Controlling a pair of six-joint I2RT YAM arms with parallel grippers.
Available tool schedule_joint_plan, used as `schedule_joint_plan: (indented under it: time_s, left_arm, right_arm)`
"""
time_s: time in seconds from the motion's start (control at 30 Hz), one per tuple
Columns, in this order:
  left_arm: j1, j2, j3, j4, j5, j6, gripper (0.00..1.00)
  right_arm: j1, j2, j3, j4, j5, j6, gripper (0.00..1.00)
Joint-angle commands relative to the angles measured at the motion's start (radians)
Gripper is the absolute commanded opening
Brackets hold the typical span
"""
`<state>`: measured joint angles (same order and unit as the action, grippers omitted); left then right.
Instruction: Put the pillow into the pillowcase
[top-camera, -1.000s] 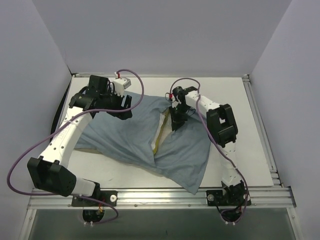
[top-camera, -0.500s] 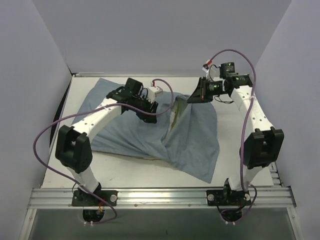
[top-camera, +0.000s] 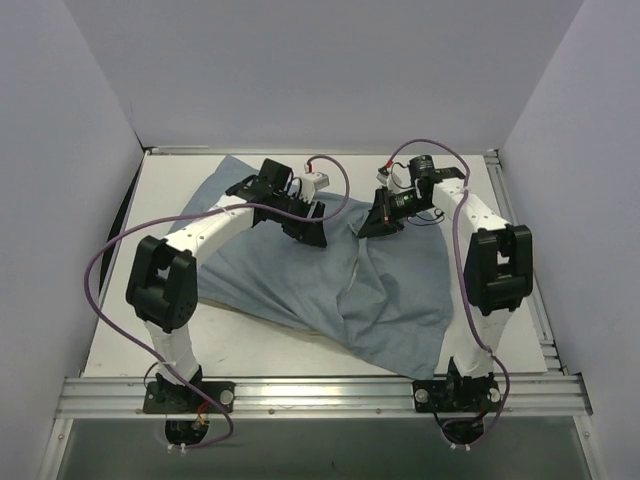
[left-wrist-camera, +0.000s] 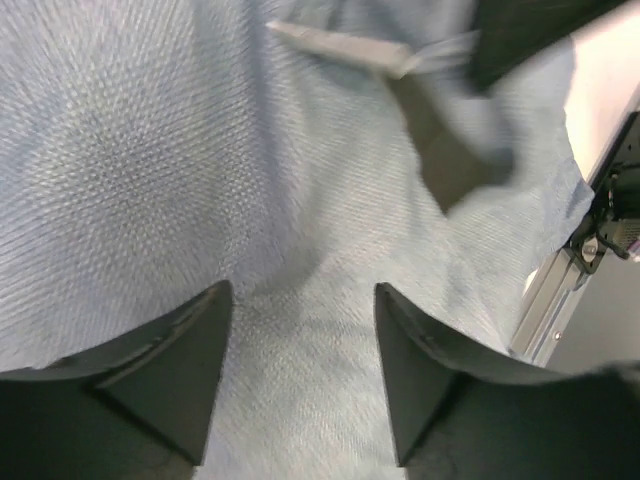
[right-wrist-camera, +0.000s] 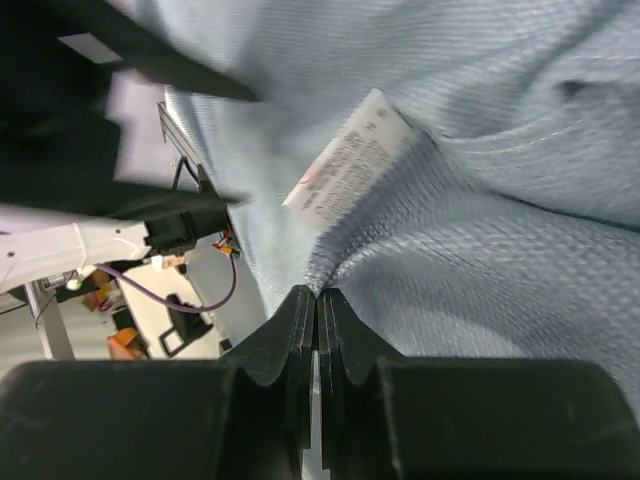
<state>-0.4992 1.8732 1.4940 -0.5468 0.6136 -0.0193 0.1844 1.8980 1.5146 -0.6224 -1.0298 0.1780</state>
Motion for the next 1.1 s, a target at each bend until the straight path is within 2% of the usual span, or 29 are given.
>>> schedule_joint_plan:
  time_s: [0.0,0.1,0.13,0.27,0.47,0.57,0.6,0.67,0.7,0.77,0.93,1.07]
  left_arm:
    - [0.002,-0.146,-0.012,-0.031,0.041,0.059,0.70]
    - [-0.035,-0.207,-0.069,-0.065,-0.009,0.082,0.82]
    - [-0.079,-0.219,-0.083,-0.064,-0.023,0.088,0.85]
    - [-0.200,-0.220,-0.130,-0.032,-0.179,0.108,0.85]
    - [-0.278,-0.102,-0.087,-0.002,-0.213,0.130,0.81]
    - [-0.279,-0.051,-0.068,-0.011,-0.218,0.163,0.69]
    - [-0.276,-0.045,-0.058,-0.018,-0.219,0.179,0.54]
    - [-0.251,-0.039,-0.025,-0.024,-0.190,0.180,0.32]
    - [-0.242,-0.046,-0.012,-0.025,-0.163,0.177,0.15]
    - [-0.220,-0.077,0.011,-0.025,-0.079,0.173,0.02]
    - [-0.170,-0.141,0.123,0.001,0.027,0.079,0.00]
    - [-0.188,-0.180,0.146,0.028,0.055,0.026,0.00]
  right_arm:
    - [0.015,0.003,0.042,0.003,0.002,0.014,0.00]
    - [-0.003,-0.013,0.032,-0.002,0.023,0.029,0.00]
    - [-0.013,-0.022,0.024,-0.002,0.022,0.034,0.00]
    - [-0.075,-0.089,-0.027,-0.010,0.020,0.055,0.00]
    - [-0.132,-0.192,-0.100,-0.056,0.013,0.048,0.00]
    - [-0.154,-0.211,-0.109,-0.075,0.013,0.035,0.00]
    - [-0.157,-0.214,-0.111,-0.079,0.007,0.032,0.00]
    - [-0.168,-0.220,-0.111,-0.095,0.001,0.025,0.00]
    - [-0.171,-0.220,-0.113,-0.102,-0.003,0.020,0.00]
    - [-0.174,-0.223,-0.110,-0.118,-0.013,0.000,0.00]
    - [-0.157,-0.198,-0.126,-0.131,-0.032,-0.011,0.00]
    - [-0.065,-0.156,-0.122,-0.116,-0.044,0.008,0.00]
